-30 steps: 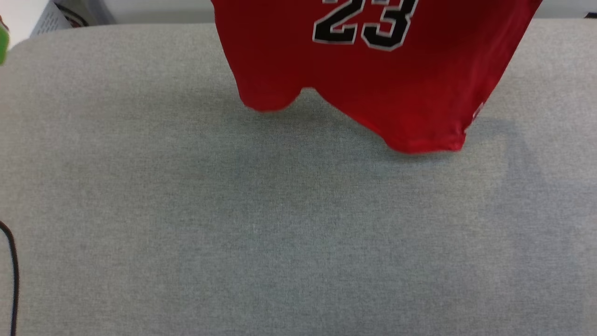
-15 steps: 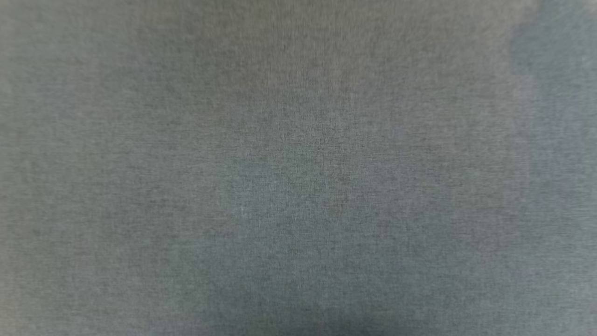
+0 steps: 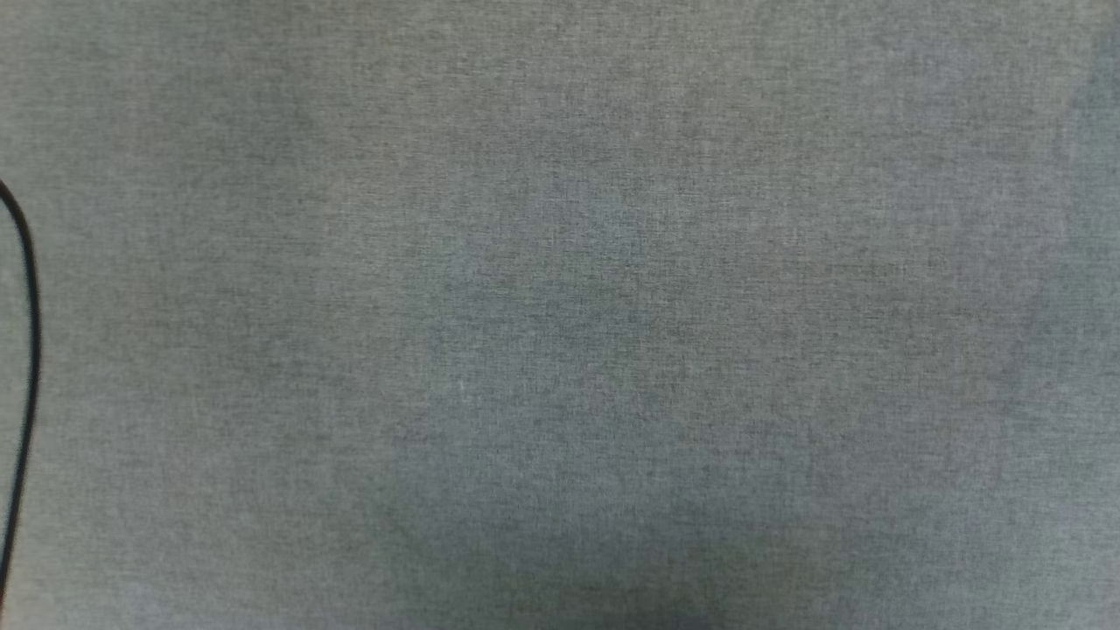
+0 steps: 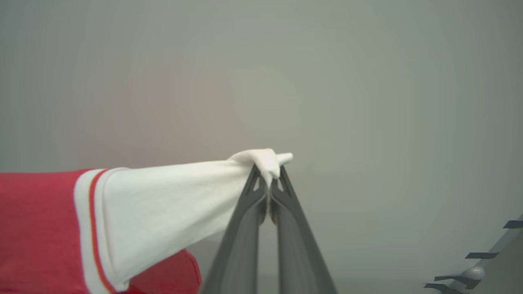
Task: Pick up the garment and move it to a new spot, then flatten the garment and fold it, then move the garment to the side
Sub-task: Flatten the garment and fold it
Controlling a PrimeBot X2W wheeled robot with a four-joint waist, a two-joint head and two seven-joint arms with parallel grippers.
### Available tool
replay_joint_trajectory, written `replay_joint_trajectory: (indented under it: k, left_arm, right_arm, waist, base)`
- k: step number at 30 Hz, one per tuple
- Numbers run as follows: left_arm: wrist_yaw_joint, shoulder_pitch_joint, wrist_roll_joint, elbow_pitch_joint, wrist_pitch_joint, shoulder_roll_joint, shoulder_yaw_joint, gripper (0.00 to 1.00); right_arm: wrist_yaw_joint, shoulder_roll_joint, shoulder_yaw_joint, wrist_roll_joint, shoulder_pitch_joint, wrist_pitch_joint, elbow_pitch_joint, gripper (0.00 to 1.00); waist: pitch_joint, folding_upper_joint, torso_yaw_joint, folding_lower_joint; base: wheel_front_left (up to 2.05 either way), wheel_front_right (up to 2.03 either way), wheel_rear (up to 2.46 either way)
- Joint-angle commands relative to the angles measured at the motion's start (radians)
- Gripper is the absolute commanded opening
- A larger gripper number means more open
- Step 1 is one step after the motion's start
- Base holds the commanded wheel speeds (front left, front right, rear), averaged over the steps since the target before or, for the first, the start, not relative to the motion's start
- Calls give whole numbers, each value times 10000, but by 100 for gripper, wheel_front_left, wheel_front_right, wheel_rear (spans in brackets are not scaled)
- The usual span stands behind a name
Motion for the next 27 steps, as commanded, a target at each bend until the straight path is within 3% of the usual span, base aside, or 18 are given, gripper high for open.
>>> replay_joint_trajectory:
  k: [1,9,15,27]
  left_arm:
    - [-23,434,-111,164,-207,-50,-53,0]
    - [-42,2671,-595,848,-886,-372,-358,0]
    - [-9,4734,-890,1142,-974,-545,-482,0]
    - [-24,8425,-1804,1073,739,-419,-739,0]
  right_arm:
    - [-19,-76,52,185,407,-68,100,0]
    - [-19,-274,609,1091,2827,97,267,0]
    - [-19,-379,919,1927,4976,1075,368,0]
    - [-19,-582,716,3015,8531,2343,60,0]
  waist:
    - [-172,0,93,-2]
    - [-1180,0,137,-2]
    - [-2318,0,83,-2]
    - [-4378,0,116,-2]
  base:
    - [0,0,0]
    - [0,0,0]
    - [0,0,0]
    - [0,0,0]
